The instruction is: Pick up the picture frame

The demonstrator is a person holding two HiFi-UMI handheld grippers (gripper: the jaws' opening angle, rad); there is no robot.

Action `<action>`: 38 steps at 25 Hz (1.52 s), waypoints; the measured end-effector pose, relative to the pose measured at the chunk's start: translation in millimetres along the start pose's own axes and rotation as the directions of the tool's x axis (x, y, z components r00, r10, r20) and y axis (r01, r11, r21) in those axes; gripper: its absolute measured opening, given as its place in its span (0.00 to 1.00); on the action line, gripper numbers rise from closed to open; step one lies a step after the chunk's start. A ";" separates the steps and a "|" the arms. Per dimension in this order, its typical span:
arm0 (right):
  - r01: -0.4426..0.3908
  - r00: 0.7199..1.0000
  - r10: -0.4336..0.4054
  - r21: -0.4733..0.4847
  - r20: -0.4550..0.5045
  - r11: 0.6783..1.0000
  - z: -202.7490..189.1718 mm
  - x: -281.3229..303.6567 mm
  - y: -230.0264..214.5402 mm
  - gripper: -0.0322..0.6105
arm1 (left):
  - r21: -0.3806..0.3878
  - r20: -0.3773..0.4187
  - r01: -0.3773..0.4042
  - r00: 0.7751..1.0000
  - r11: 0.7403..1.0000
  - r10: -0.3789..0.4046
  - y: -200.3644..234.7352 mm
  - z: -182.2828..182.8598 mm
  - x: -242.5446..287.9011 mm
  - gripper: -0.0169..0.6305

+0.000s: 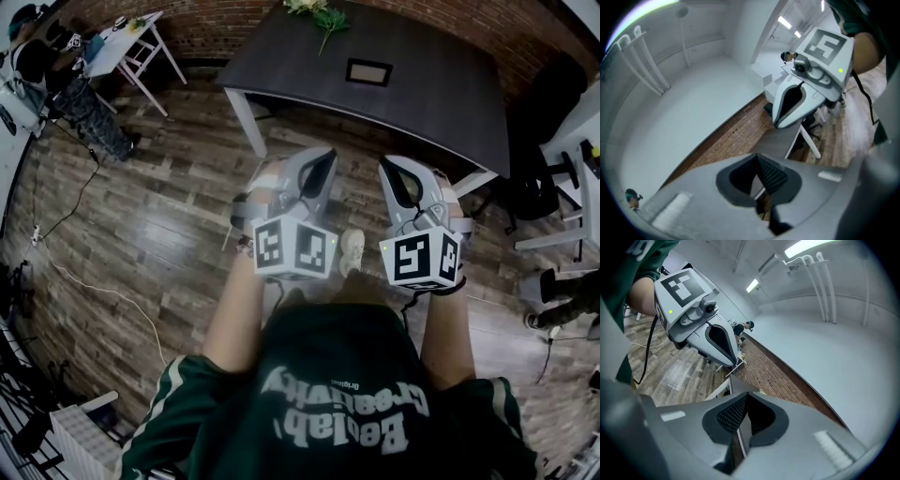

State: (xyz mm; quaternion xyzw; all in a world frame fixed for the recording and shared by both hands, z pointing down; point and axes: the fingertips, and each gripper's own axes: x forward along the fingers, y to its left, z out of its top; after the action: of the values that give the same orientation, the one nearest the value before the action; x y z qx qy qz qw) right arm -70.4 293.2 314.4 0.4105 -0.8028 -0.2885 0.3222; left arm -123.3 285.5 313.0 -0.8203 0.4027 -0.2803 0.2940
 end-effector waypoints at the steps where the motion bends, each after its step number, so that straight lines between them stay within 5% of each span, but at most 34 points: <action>1: 0.003 1.000 -0.003 0.000 0.002 1.000 -2.2 2.7 -3.8 0.06 | 0.001 0.000 0.001 1.000 1.000 -0.001 0.1 0.4 5.2 0.03; 38: -0.097 0.995 0.097 0.036 0.013 0.995 -132.2 208.8 -161.2 0.06 | -0.017 -0.102 0.031 0.994 0.999 -0.033 89.6 -32.1 273.4 0.03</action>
State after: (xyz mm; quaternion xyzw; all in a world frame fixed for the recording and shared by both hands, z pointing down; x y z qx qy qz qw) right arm 10.5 10.5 338.4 0.3751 -0.8286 -0.2603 0.3239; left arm -48.4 6.5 332.0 -0.8135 0.4061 -0.3235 0.2621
